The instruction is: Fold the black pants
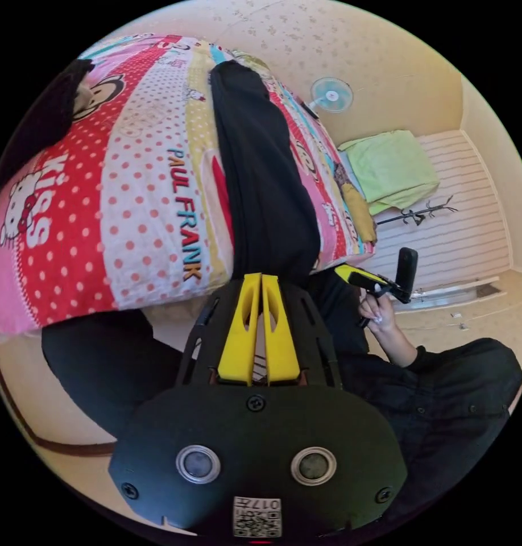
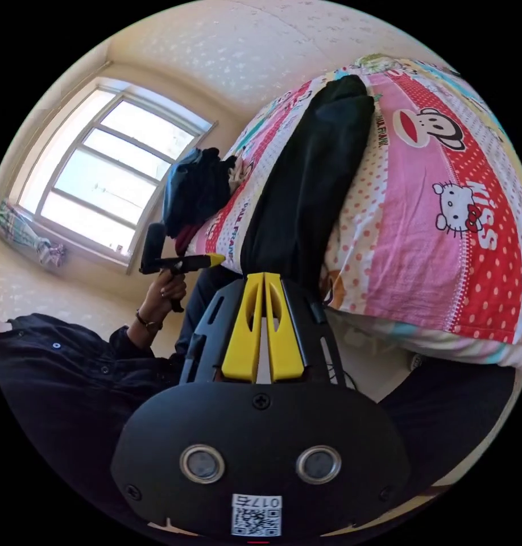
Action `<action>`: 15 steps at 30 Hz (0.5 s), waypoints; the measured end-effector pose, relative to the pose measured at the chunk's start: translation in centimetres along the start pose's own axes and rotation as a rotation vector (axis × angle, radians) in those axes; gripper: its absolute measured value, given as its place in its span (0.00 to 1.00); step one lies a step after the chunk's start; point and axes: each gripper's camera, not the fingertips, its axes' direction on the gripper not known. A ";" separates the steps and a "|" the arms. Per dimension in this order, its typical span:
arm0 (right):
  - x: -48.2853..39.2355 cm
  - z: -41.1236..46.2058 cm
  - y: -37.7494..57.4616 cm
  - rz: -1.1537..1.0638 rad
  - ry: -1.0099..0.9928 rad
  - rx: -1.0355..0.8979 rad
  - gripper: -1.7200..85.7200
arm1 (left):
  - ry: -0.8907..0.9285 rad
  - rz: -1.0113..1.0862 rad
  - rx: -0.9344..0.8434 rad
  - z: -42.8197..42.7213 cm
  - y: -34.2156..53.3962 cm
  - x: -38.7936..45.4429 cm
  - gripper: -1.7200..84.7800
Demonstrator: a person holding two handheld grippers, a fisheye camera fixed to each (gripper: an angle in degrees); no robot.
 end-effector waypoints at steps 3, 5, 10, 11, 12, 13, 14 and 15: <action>0.9 0.5 1.2 0.048 0.139 -0.006 0.05 | 0.039 -0.086 0.005 0.7 0.7 -1.9 0.02; 2.0 -0.2 1.0 0.082 0.075 0.059 0.08 | 0.198 -0.066 0.076 0.9 0.2 -1.6 0.06; 3.9 0.7 -2.7 0.134 0.123 0.067 0.13 | 0.043 -0.047 0.049 3.7 -3.1 1.3 0.14; 3.8 0.8 -3.0 0.133 0.139 0.066 0.13 | 0.029 -0.029 0.040 4.6 -3.9 2.1 0.14; 3.7 1.0 -3.5 0.117 0.148 0.066 0.13 | 0.017 -0.023 0.038 5.0 -4.2 2.4 0.14; 3.6 1.4 -4.0 0.107 0.143 0.053 0.12 | -0.024 -0.026 0.029 6.0 -4.8 2.8 0.13; 3.7 1.7 -4.2 0.108 0.139 0.041 0.12 | -0.069 -0.037 0.019 6.9 -5.2 3.1 0.11; 3.8 2.3 -4.4 0.115 0.125 0.012 0.11 | -0.086 -0.038 0.016 7.2 -5.4 3.2 0.10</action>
